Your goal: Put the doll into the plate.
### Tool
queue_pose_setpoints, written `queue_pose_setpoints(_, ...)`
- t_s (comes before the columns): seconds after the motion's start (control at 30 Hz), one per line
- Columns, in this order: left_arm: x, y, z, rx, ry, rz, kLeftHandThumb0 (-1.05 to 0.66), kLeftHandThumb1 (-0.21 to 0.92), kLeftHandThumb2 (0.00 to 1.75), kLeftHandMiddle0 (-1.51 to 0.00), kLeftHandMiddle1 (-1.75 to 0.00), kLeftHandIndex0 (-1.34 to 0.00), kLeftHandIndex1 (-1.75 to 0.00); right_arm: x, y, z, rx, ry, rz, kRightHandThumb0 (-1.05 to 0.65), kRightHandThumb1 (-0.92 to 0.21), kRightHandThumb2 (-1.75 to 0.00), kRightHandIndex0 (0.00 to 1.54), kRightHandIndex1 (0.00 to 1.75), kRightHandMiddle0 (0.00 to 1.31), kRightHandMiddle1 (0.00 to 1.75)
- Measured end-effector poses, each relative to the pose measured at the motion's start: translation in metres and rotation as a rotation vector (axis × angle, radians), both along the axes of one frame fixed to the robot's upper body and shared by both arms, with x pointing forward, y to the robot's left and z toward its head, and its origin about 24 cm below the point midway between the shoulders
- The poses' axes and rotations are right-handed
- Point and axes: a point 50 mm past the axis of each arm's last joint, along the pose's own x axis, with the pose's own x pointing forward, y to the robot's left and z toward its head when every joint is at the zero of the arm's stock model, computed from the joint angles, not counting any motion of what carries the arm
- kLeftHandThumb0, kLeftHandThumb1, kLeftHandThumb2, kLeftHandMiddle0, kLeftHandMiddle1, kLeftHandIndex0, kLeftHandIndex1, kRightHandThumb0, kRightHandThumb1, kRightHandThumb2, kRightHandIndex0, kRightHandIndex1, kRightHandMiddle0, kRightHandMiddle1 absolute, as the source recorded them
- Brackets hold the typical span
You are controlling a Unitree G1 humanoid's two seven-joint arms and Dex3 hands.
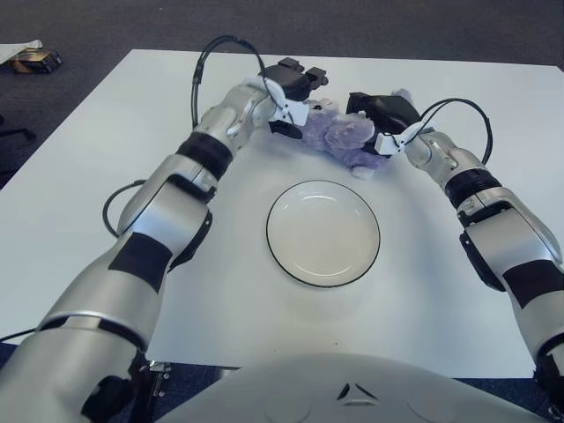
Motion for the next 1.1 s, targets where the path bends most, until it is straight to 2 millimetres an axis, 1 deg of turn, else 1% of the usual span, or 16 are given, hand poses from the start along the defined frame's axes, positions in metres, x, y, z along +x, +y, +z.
queue_pose_setpoints(0.03,0.000,-0.003,0.004,0.024,0.013,-0.014,-0.86,0.39,0.79,-0.01,-0.08,0.00,-0.11,0.000,0.000,0.000,-0.001,0.000,0.001,0.00,-0.03,-1.61,0.87,1.61,0.60,1.75)
queue_pose_setpoints(0.1,0.000,-0.008,0.010,0.067,0.034,-0.039,-0.87,0.41,0.76,-0.01,-0.08,0.00,-0.06,0.000,0.001,0.000,-0.005,0.000,0.001,0.00,-0.02,-1.61,0.88,1.61,0.61,1.75)
queue_pose_setpoints(0.23,-0.001,-0.016,0.016,0.135,0.080,-0.070,-0.84,0.42,0.73,0.00,-0.04,0.00,-0.02,0.000,0.001,0.000,-0.014,-0.001,0.001,0.00,-0.01,-1.62,0.89,1.60,0.62,1.75)
queue_pose_setpoints(0.3,-0.001,-0.018,0.016,0.155,0.102,-0.078,-0.84,0.42,0.73,0.00,-0.02,0.00,-0.01,0.001,0.002,0.000,-0.019,-0.001,0.003,0.00,0.02,-1.65,0.91,1.59,0.65,1.75)
queue_pose_setpoints(0.47,-0.001,-0.021,0.010,0.193,0.166,-0.085,-0.92,0.47,0.68,-0.02,-0.01,0.00,0.00,0.001,0.004,0.000,-0.063,-0.018,0.004,0.00,0.05,-1.67,0.92,1.58,0.68,1.75)
queue_pose_setpoints(0.6,-0.002,-0.022,0.006,0.216,0.204,-0.079,-0.94,0.48,0.66,-0.01,0.00,0.00,0.00,0.001,0.004,0.000,-0.066,-0.027,-0.003,0.00,0.06,-1.68,0.93,1.57,0.69,1.75)
queue_pose_setpoints(0.7,-0.001,-0.022,0.003,0.229,0.226,-0.065,-0.94,0.50,0.61,0.00,0.00,0.00,0.00,0.001,0.004,0.000,-0.059,-0.028,-0.007,0.00,0.07,-1.69,0.94,1.56,0.70,1.75)
queue_pose_setpoints(0.73,-0.001,-0.023,0.002,0.234,0.234,-0.057,-0.94,0.51,0.59,0.00,0.00,0.00,0.00,0.001,0.004,0.000,-0.051,-0.029,-0.010,0.00,0.07,-1.69,0.95,1.55,0.70,1.75)
queue_pose_setpoints(0.77,-0.001,-0.024,0.001,0.237,0.239,-0.052,-0.98,0.54,0.55,0.00,0.00,0.00,0.00,0.001,0.003,0.000,-0.045,-0.030,-0.013,0.00,0.07,-1.69,0.95,1.55,0.70,1.75)
queue_pose_setpoints(0.87,-0.001,-0.028,-0.005,0.246,0.257,-0.031,-1.03,0.58,0.50,0.00,0.00,0.00,0.00,0.001,0.002,-0.002,-0.027,-0.039,-0.023,0.00,0.08,-1.69,0.96,1.53,0.70,1.75)
queue_pose_setpoints(1.1,-0.003,-0.034,-0.012,0.210,0.317,-0.012,-0.96,0.58,0.46,0.00,0.00,0.00,0.00,0.001,-0.001,-0.006,-0.027,-0.038,-0.041,0.00,0.10,-1.72,0.95,1.55,0.74,1.75)
